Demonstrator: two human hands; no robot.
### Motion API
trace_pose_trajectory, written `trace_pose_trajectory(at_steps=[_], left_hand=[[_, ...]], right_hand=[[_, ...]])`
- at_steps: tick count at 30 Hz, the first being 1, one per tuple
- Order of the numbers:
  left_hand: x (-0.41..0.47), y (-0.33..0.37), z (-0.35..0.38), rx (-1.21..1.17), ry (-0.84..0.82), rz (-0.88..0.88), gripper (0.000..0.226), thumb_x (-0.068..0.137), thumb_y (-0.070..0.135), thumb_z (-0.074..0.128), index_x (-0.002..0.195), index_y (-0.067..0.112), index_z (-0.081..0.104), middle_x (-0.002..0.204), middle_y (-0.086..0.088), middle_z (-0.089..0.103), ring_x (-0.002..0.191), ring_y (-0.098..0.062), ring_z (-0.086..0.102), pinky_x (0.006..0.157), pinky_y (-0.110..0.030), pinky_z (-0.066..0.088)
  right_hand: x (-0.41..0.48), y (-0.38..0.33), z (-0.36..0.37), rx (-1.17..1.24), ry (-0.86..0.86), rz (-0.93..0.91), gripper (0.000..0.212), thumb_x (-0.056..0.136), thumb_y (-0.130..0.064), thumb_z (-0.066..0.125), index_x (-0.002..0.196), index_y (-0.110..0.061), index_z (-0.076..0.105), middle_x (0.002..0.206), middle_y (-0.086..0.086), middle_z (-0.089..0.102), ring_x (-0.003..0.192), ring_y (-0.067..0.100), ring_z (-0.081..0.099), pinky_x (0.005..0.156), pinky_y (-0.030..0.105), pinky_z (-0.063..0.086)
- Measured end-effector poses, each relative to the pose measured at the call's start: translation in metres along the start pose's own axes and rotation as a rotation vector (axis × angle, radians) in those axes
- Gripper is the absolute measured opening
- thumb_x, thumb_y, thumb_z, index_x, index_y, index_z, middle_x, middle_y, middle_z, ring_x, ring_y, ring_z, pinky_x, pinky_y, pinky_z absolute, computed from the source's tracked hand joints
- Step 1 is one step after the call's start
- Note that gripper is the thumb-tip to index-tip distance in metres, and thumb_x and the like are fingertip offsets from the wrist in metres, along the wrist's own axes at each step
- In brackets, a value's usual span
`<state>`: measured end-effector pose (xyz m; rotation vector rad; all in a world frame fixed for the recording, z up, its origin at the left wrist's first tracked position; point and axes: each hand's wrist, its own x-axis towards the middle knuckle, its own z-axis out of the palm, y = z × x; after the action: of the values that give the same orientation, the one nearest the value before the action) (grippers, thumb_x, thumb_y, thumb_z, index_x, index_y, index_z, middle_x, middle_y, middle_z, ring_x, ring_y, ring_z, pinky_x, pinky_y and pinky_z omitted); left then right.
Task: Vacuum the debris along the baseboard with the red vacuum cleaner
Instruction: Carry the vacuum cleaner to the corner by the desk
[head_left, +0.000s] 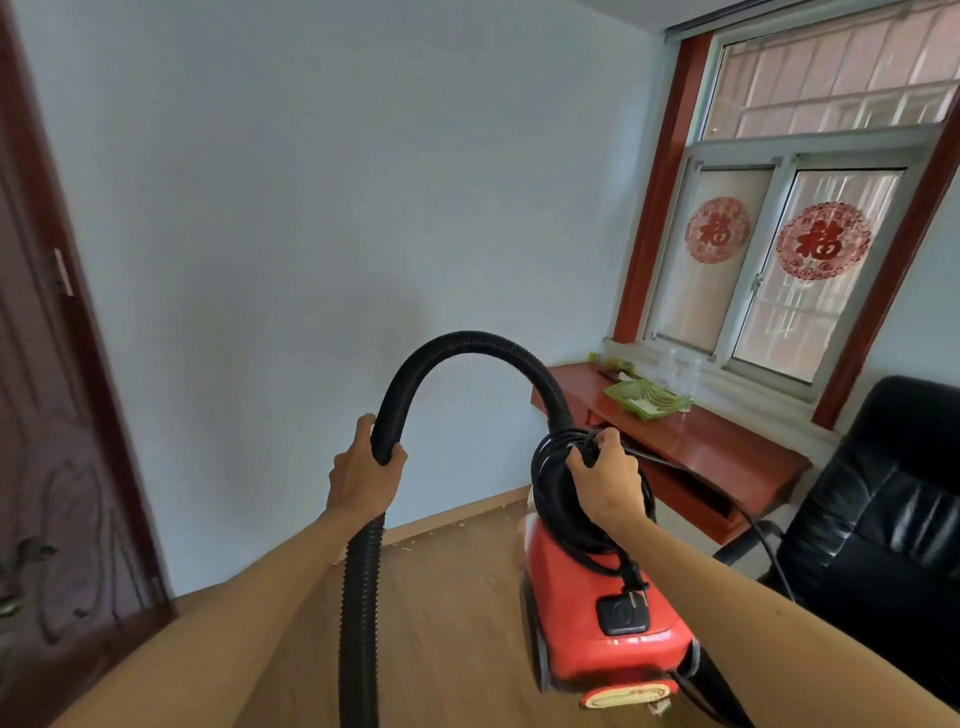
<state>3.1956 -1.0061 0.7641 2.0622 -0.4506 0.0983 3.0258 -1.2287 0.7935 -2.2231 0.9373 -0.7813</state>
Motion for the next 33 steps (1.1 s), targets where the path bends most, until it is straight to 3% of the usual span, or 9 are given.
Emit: trace_pose_trajectory(at_steps=[5,12,19,25,29,33], left_hand=[[0.051,-0.019,0.021,0.014,0.023,-0.041,0.045,0.098,0.030,0.053,0.139,0.027,0.034,0.077,-0.005,0.060,0.057,-0.021,0.059,0.048,-0.025,0.043],[0.137,-0.044,0.055,0.022,0.051,-0.080,0.046,0.099,0.030,0.052,0.140,0.027,0.033,0.080,-0.006,0.061,0.059,-0.020,0.059,0.047,-0.023,0.041],[0.194,-0.063,0.077,0.061,0.060,-0.081,0.044,0.099,0.029,0.052,0.139,0.027,0.034,0.075,-0.003,0.061,0.059,-0.018,0.059,0.046,-0.022,0.039],[0.225,-0.079,0.093,0.123,0.047,-0.058,0.043,0.099,0.033,0.051,0.137,0.031,0.032,0.078,-0.003,0.062,0.062,-0.023,0.062,0.054,-0.032,0.054],[0.232,-0.090,0.111,0.165,0.041,-0.076,0.041,0.099,0.032,0.050,0.136,0.028,0.034,0.078,-0.004,0.061,0.062,-0.022,0.061,0.053,-0.032,0.053],[0.242,-0.108,0.137,0.187,0.050,-0.158,0.040,0.098,0.032,0.049,0.135,0.030,0.034,0.080,-0.004,0.061,0.064,-0.022,0.060,0.055,-0.030,0.050]], right_hand=[[0.055,0.003,0.043,0.010,-0.038,-0.012,0.030,0.098,-0.030,0.055,0.117,-0.009,0.046,0.074,-0.006,0.044,0.077,0.026,0.053,0.070,0.036,0.045],[0.138,0.002,0.112,0.005,-0.085,-0.018,0.025,0.098,-0.032,0.055,0.110,-0.013,0.044,0.082,0.003,0.054,0.078,0.030,0.059,0.072,0.044,0.054],[0.199,0.006,0.162,0.048,-0.128,-0.014,0.026,0.098,-0.029,0.055,0.114,-0.010,0.046,0.089,0.005,0.057,0.078,0.026,0.054,0.069,0.037,0.045],[0.227,0.024,0.191,0.100,-0.184,0.001,0.029,0.100,-0.028,0.054,0.122,-0.011,0.046,0.096,0.004,0.052,0.084,0.024,0.049,0.074,0.035,0.042],[0.245,0.041,0.216,0.107,-0.236,0.030,0.027,0.100,-0.028,0.054,0.120,-0.011,0.046,0.096,0.004,0.052,0.083,0.025,0.049,0.073,0.035,0.041],[0.266,0.065,0.244,0.125,-0.305,0.052,0.023,0.099,-0.029,0.054,0.113,-0.014,0.044,0.084,-0.003,0.049,0.081,0.029,0.055,0.072,0.039,0.049]])
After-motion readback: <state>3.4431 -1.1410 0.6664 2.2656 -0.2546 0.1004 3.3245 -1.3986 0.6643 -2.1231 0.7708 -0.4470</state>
